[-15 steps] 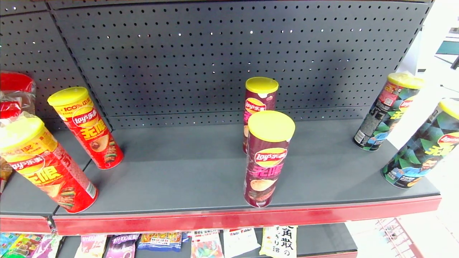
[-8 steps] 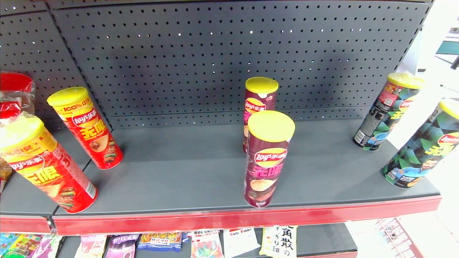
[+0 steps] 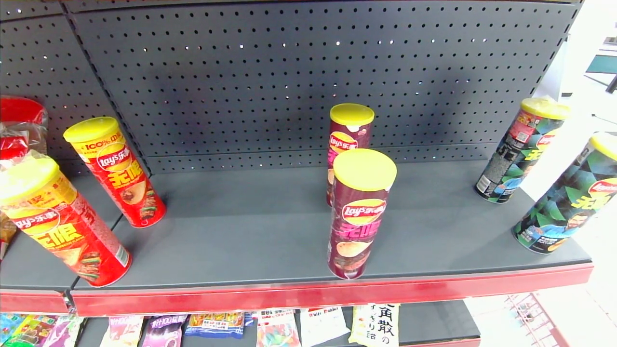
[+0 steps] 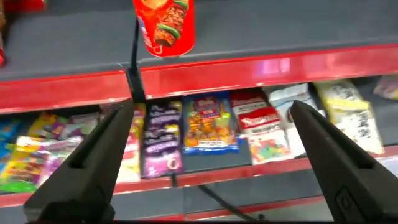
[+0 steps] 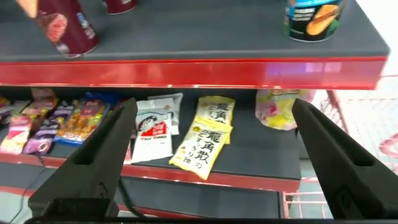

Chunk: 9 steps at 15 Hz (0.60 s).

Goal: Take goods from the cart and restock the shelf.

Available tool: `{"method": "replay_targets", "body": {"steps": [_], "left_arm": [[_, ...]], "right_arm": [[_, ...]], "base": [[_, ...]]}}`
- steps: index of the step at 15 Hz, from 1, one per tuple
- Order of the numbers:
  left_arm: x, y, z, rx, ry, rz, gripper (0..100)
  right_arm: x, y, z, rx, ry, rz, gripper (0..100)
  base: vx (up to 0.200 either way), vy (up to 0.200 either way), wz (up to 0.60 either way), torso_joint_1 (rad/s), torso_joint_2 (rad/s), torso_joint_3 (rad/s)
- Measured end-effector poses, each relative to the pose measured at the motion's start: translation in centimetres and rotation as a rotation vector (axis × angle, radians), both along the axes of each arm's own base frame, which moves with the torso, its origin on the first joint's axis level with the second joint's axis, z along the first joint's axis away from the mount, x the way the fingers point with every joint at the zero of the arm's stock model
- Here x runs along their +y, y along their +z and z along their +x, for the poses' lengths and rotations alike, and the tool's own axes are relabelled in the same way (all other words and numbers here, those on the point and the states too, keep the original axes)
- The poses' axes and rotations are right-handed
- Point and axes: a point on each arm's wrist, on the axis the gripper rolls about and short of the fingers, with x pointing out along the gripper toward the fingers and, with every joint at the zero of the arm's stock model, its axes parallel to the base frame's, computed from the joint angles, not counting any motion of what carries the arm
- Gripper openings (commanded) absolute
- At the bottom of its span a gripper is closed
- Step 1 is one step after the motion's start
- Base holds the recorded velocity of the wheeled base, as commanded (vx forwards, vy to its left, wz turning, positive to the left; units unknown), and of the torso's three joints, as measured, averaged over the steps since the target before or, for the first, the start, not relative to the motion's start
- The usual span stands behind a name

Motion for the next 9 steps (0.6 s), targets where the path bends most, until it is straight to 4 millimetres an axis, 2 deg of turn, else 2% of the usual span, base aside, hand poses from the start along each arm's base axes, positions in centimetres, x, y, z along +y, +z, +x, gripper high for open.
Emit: {"method": "replay_targets", "body": {"steps": [5,9], "left_arm": [[0.18,-0.17,0.45,-0.07,0.112,-0.007,100],[0.39,-0.4,0.5,-0.068,0.214,-0.021,100]], "right_arm": [[0.01,0.09,0.02,0.01,-0.053,-0.017,100],[-0.03,0.02,0.12,0.011,-0.187,-0.05,100]], "base": [[0.0,0.0,0.0,0.0,0.0,0.0],[0.0,0.0,0.0,0.0,0.0,0.0]]}}
